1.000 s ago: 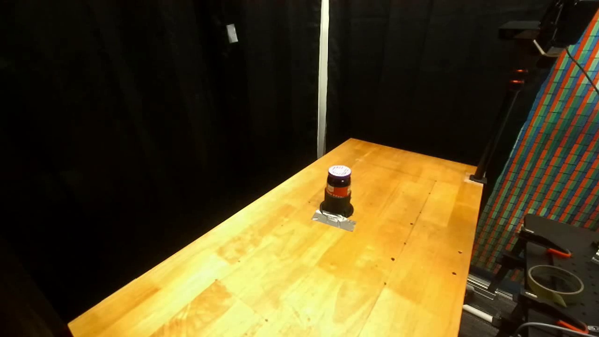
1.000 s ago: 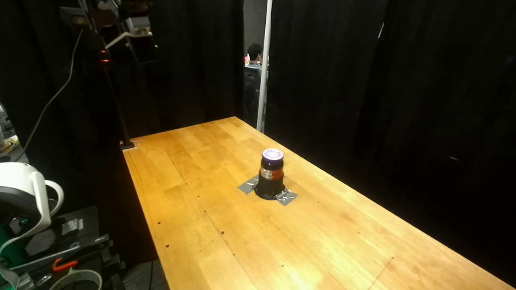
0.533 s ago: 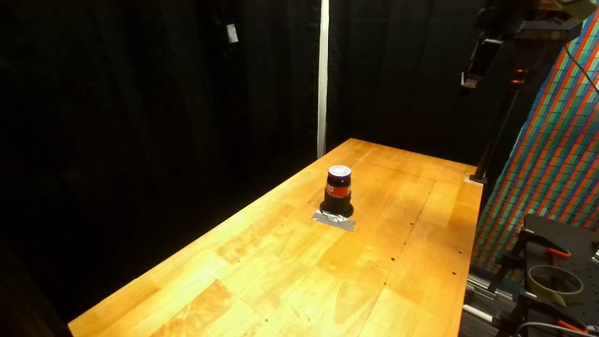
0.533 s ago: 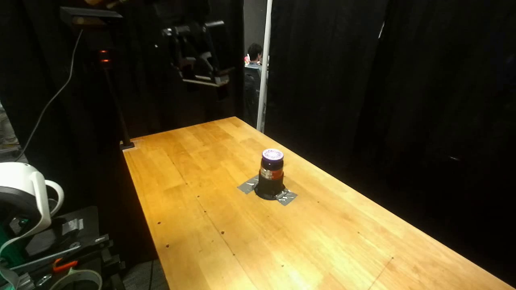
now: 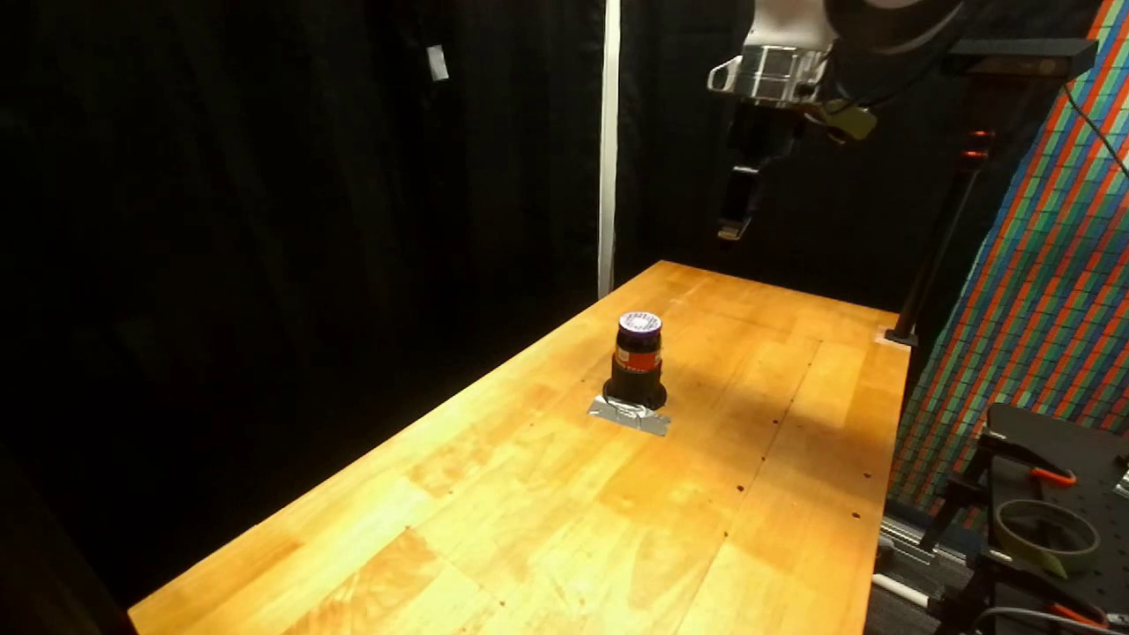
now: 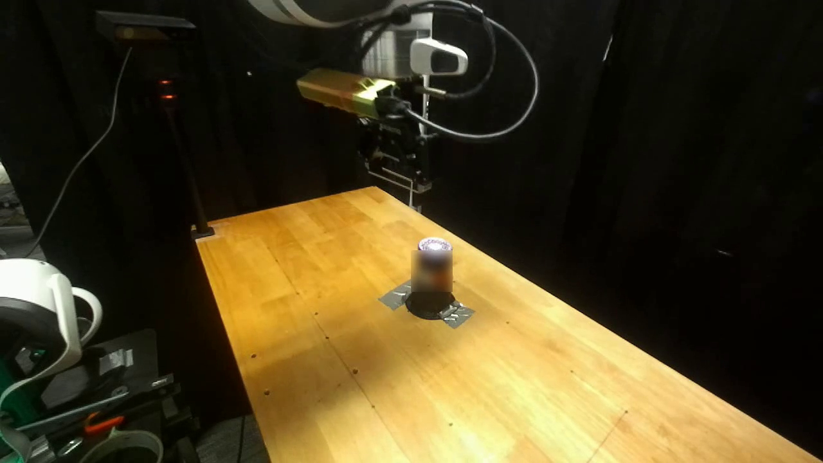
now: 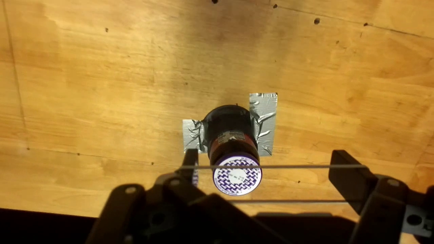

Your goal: Put the rubber band on the cup

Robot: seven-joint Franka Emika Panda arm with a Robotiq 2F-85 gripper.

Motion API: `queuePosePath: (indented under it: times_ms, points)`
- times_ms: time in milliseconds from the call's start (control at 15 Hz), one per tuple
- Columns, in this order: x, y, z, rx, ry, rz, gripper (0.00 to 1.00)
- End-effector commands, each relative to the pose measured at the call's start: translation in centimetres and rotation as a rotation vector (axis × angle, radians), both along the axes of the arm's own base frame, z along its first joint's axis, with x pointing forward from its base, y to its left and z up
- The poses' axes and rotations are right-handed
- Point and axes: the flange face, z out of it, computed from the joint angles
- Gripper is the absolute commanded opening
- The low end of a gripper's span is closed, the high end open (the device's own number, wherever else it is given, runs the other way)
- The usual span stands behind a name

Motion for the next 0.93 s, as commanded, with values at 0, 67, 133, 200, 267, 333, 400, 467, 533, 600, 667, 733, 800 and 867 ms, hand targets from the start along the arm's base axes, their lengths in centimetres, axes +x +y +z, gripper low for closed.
queuePosePath:
  times_ms: [0,67,133,200,267,333,400,467,533,600,667,733,800,867]
  points:
    - [6.8,2.1,-3.6,0.068,0.051,0.040,1.00]
    - [8.2,2.7,-5.1,0.066,0.070,0.040,1.00]
    - [9.4,3.2,-6.4,0.064,0.082,0.041,1.00]
    - [10.6,3.7,-7.7,0.054,0.094,0.035,1.00]
    - [11.7,4.2,-8.9,0.051,0.105,0.032,1.00]
    - [12.6,4.7,-10.2,0.038,0.119,0.025,1.00]
    - [13.6,5.1,-11.0,0.024,0.129,0.021,1.00]
    - [14.4,5.5,-12.0,0.001,0.142,0.013,1.00]
    - [15.1,5.9,-12.8,-0.016,0.150,0.009,1.00]
    - [15.8,6.2,-13.4,-0.031,0.159,0.008,1.00]
    - [16.5,6.4,-13.8,-0.048,0.168,0.004,1.00]
    - [17.0,6.5,-13.8,-0.084,0.179,-0.010,1.00]
    - [17.5,6.7,-13.8,-0.108,0.188,-0.018,1.00]
    - [17.9,6.9,-13.7,-0.145,0.191,-0.030,1.00]
